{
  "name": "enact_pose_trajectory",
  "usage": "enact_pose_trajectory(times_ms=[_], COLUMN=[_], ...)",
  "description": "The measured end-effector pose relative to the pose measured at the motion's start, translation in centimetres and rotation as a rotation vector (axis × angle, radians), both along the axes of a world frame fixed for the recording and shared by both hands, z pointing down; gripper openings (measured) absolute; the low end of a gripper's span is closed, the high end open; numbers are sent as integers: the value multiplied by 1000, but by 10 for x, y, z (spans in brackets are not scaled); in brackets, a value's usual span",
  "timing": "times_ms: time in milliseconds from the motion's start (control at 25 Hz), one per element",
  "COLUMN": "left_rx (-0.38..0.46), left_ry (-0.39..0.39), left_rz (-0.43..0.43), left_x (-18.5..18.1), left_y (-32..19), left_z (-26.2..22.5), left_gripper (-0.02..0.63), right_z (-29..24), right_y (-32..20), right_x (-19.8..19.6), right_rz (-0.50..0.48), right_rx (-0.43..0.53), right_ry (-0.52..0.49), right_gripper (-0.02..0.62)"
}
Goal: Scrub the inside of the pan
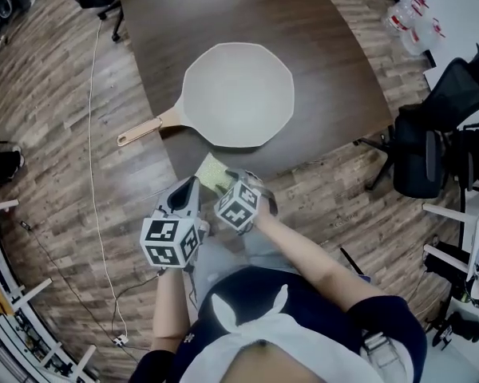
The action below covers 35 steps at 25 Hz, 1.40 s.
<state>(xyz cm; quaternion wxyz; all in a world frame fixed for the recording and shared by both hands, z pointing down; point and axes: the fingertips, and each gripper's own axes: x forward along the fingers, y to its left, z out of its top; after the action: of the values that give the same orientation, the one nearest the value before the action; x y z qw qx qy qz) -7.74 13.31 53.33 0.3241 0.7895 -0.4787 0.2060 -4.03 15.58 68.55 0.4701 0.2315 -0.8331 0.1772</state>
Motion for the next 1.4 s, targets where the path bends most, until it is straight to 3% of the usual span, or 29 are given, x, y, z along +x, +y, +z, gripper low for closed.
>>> enact_pose_trajectory(times_ms=[320, 640, 1160, 1400], left_rx=[4, -13, -1, 2], left_ry=[-42, -87, -196, -272], left_rz=[-106, -77, -94, -45], left_x=[8, 24, -12, -20], left_y=[-21, -33, -88, -108], left_z=[13, 29, 29, 30], left_gripper=[5, 5, 5, 5], right_z=[-5, -37, -116, -147], right_y=[0, -8, -34, -66], right_x=[12, 44, 76, 90], right_rz=[-98, -69, -16, 19], right_rx=[-10, 6, 40, 104], right_ry=[-28, -128, -278, -294], right_gripper=[28, 21, 21, 21])
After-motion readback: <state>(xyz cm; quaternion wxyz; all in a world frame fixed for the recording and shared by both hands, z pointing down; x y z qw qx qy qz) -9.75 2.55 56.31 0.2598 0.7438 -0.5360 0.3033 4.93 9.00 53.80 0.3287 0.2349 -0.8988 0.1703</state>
